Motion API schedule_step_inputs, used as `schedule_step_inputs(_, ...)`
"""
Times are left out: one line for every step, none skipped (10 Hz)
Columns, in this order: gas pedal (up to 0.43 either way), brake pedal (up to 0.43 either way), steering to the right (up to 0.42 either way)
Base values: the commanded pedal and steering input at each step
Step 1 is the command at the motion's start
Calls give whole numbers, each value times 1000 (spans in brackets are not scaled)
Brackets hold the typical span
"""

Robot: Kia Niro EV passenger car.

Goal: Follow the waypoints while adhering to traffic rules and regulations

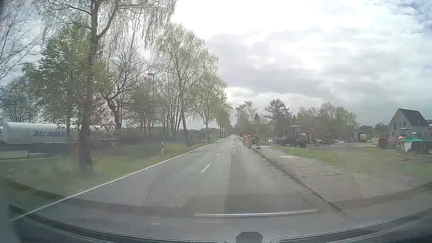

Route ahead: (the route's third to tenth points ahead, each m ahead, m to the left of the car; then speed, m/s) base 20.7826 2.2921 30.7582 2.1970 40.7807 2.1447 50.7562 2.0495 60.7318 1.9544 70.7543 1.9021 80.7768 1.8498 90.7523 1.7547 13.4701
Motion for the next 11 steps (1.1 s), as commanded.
schedule_step_inputs(169,0,-11)
schedule_step_inputs(169,0,-8)
schedule_step_inputs(169,0,-7)
schedule_step_inputs(169,0,-7)
schedule_step_inputs(169,0,-6)
schedule_step_inputs(169,0,-6)
schedule_step_inputs(169,0,-6)
schedule_step_inputs(169,0,-5)
schedule_step_inputs(169,0,-6)
schedule_step_inputs(169,0,-5)
schedule_step_inputs(169,6,-4)
